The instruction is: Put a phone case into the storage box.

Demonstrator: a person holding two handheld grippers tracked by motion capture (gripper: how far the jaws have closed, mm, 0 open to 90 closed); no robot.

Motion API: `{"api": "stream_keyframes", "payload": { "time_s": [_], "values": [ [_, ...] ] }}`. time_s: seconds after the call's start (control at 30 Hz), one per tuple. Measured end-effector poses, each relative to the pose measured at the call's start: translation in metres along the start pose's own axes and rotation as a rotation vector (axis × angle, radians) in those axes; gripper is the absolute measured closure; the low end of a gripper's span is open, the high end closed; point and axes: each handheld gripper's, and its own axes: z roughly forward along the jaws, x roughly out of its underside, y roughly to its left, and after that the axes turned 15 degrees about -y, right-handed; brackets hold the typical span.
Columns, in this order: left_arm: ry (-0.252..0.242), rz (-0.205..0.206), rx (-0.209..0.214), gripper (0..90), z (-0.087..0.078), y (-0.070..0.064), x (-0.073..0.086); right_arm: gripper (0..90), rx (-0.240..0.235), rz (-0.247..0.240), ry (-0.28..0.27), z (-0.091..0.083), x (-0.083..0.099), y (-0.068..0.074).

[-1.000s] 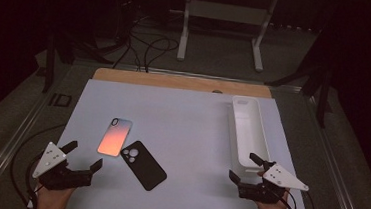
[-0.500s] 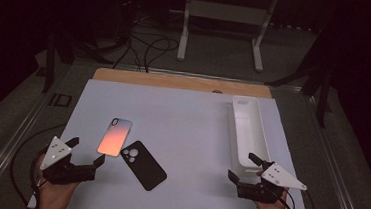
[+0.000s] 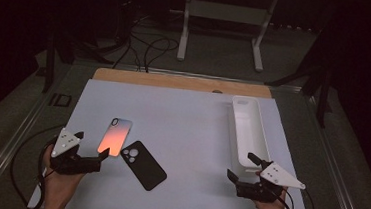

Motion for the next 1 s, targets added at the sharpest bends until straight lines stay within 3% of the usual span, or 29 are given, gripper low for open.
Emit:
{"api": "stream_keyframes", "payload": {
  "time_s": [0.6,0.77,1.0],
  "values": [
    [0.137,0.0,-0.05,0.0,0.049,0.008,-0.005,9.7,0.002,-0.001,0.012,0.001,0.0,0.0],
    [0.206,0.007,-0.078,0.0,0.064,0.01,-0.001,9.7,-0.002,-0.006,0.014,0.002,0.001,0.0],
    [0.275,0.0,-0.085,0.0,0.085,0.011,0.007,9.7,-0.002,-0.003,0.017,0.002,0.001,0.0]
  ]
}}
